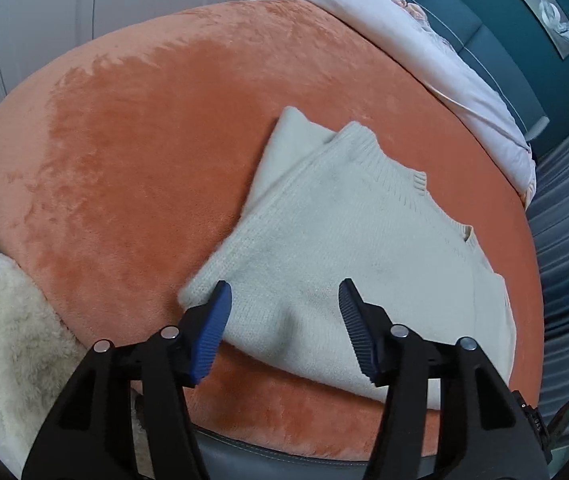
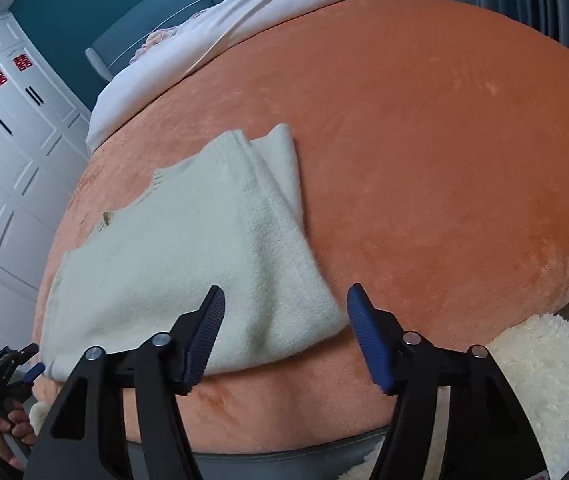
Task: Fold small clothes
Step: 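Grasp the folded cardigan edge with the right tool and fold it over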
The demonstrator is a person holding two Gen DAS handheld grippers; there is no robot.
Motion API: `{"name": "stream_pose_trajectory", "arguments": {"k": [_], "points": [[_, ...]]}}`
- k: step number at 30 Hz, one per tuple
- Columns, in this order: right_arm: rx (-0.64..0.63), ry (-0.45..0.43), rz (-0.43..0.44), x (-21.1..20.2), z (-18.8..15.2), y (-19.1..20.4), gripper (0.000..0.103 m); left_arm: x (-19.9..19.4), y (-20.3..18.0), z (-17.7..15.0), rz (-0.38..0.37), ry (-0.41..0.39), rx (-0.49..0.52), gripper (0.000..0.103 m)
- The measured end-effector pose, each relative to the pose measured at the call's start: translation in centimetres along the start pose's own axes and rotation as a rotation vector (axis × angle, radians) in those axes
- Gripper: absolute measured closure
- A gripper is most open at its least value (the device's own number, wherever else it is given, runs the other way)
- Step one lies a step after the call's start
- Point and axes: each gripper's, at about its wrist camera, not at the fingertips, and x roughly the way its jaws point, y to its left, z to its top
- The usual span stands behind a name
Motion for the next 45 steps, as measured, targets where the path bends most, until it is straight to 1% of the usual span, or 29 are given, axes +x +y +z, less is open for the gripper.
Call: {"name": "stream_pose_trajectory", "arguments": {"k": [2,4,5,6,8,9,11,13,14,15,16,17,18,19,22,25,28,30,31,33,34,35,36,37,39,40,42,44,45], "points": [[0.041,0.061,-0.015,2.0,0.6,-1.1,0.035,0.4,0.5,-0.2,0.019,0.003,-0.041,0.048],[0.094,0.138,0.011,3.9,0.7,-2.6,0.033,-0.2,0.8,-0.4,0.033,-0.033,-0.098,0.048],[0.089,0.120,0.003,4.0,0.8,-2.4,0.031,-1.0,0.6,-0.5,0.049,-0.068,-0.132,0.047],[0.076,0.114,0.006,3.8,0.8,-2.0,0.031,-2.2,0.3,-0.8,0.079,-0.114,-0.154,0.044],[0.079,0.129,0.075,3.9,0.8,-1.1,0.031,-3.6,-0.2,-1.4,0.118,-0.183,-0.141,0.022],[0.093,0.125,0.085,3.9,0.7,-1.1,0.031,-3.4,-0.2,-1.6,0.143,-0.177,-0.119,0.018],[0.122,0.135,0.106,4.5,0.4,-1.3,0.031,-1.1,-0.1,-1.3,0.147,-0.094,-0.086,0.016],[0.172,0.120,0.134,4.8,0.2,-1.9,0.032,1.7,1.0,-1.0,0.128,-0.008,-0.139,0.018],[0.186,0.115,0.141,5.0,0.5,-1.9,0.045,2.4,1.7,-0.9,0.120,0.019,-0.183,0.021],[0.198,0.121,0.157,4.9,0.7,-1.9,0.079,2.6,2.2,-0.6,0.124,0.013,-0.220,0.023],[0.225,0.135,0.211,5.0,1.0,-1.9,0.082,2.2,2.1,-0.1,0.094,-0.008,-0.234,0.051],[0.253,0.125,0.241,4.4,1.5,-2.0,0.085,2.2,1.9,0.4,0.017,0.015,-0.233,0.085],[0.257,0.100,0.269,3.4,2.0,-1.9,0.087,1.7,1.7,1.1,-0.020,0.047,-0.246,0.090],[0.244,0.074,0.290,2.1,2.8,-1.5,0.087,0.5,1.6,1.5,-0.041,0.040,-0.259,0.092],[0.177,0.048,0.310,-1.9,3.7,-0.7,0.088,-3.5,1.4,1.5,-0.079,0.037,-0.214,0.093],[0.095,0.063,0.207,-3.9,2.3,-1.5,0.088,-4.7,2.2,-0.9,-0.048,0.100,-0.191,0.093],[0.101,0.216,0.091,-0.8,-0.7,-4.1,0.084,-2.2,3.6,-4.0,0.025,0.182,-0.174,0.092],[0.095,0.271,0.001,0.5,-2.2,-4.8,0.077,-1.9,4.1,-4.8,0.024,0.160,-0.204,0.088],[0.098,0.244,-0.002,-0.2,-2.2,-4.8,0.074,-2.5,4.1,-4.6,0.009,0.140,-0.215,0.085],[0.074,0.152,-0.059,-2.6,-1.3,-4.1,0.063,-3.2,3.8,-3.6,-0.006,0.114,-0.217,0.072],[0.039,0.090,-0.111,-4.0,-0.7,-3.3,0.060,-3.4,3.8,-3.4,0.001,0.105,-0.217,0.053],[-0.002,0.037,-0.141,-5.0,-0.1,-2.5,0.056,-3.6,3.8,-3.1,0.004,0.091,-0.218,0.045],[-0.038,0.000,-0.137,-5.8,0.4,-1.4,0.057,-3.5,3.8,-2.9,0.009,0.083,-0.220,0.045],[-0.076,-0.002,-0.085,-6.0,1.1,0.0,0.061,-3.2,3.9,-2.7,0.003,0.092,-0.222,0.045],[-0.138,0.025,0.008,-5.2,1.9,2.4,0.078,-2.5,4.4,-3.0,0.004,0.109,-0.232,0.046],[-0.181,0.046,0.032,-4.2,1.9,3.8,0.078,-2.2,4.6,-3.1,0.006,0.115,-0.239,0.046],[-0.261,0.102,-0.003,-0.6,1.3,4.8,0.083,-2.0,5.0,-3.5,0.010,0.116,-0.251,0.046],[-0.288,0.164,-0.123,4.1,0.9,4.0,0.089,-1.9,4.9,-3.4,0.011,0.111,-0.244,0.045],[-0.253,0.182,-0.104,5.9,0.7,2.7,0.090,-1.6,4.7,-3.2,0.013,0.112,-0.237,0.045]]}}
